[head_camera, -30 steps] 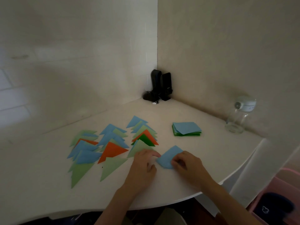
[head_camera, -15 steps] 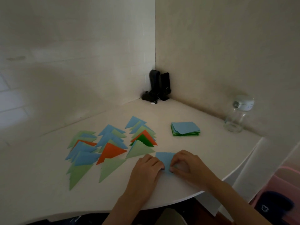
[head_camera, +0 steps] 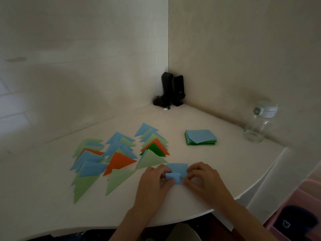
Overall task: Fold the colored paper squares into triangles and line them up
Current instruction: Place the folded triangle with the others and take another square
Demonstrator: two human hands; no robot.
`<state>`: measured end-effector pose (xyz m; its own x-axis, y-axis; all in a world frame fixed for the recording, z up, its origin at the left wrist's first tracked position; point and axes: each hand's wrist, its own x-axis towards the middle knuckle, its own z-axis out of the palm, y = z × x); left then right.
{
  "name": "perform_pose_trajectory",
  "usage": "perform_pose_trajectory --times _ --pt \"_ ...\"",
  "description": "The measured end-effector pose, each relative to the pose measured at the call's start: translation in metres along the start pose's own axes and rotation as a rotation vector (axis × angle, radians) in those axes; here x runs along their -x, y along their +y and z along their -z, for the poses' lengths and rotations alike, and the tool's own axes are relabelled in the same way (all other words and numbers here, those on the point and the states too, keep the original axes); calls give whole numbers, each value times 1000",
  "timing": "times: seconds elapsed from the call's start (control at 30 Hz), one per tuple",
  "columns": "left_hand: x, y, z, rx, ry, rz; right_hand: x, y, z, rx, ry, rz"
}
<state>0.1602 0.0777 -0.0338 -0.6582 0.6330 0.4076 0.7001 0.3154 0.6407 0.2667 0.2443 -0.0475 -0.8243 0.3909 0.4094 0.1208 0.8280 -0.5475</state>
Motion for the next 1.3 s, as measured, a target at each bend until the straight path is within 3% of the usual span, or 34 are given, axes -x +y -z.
perform_pose_trajectory --times 0.37,0.57,0.93,1.03,1.17,1.3 --pt "-5 0 -12 -18 62 63 -3 -7 -6 -16 73 -96" --pt "-6 -10 -7 148 39 107 -7 -3 -3 -66 -16 -131" --pt "-1 -21 -2 173 39 -77 -13 -3 14 -133 -214 -147" --pt "-4 -17 -2 94 -10 -126 -20 -5 25 -192 -266 -126" --pt "-4 -7 8 -97 -88 -158 -30 -4 28 -33 -237 56" --pt "3 2 15 -287 -104 -201 -38 -8 30 49 -261 83"
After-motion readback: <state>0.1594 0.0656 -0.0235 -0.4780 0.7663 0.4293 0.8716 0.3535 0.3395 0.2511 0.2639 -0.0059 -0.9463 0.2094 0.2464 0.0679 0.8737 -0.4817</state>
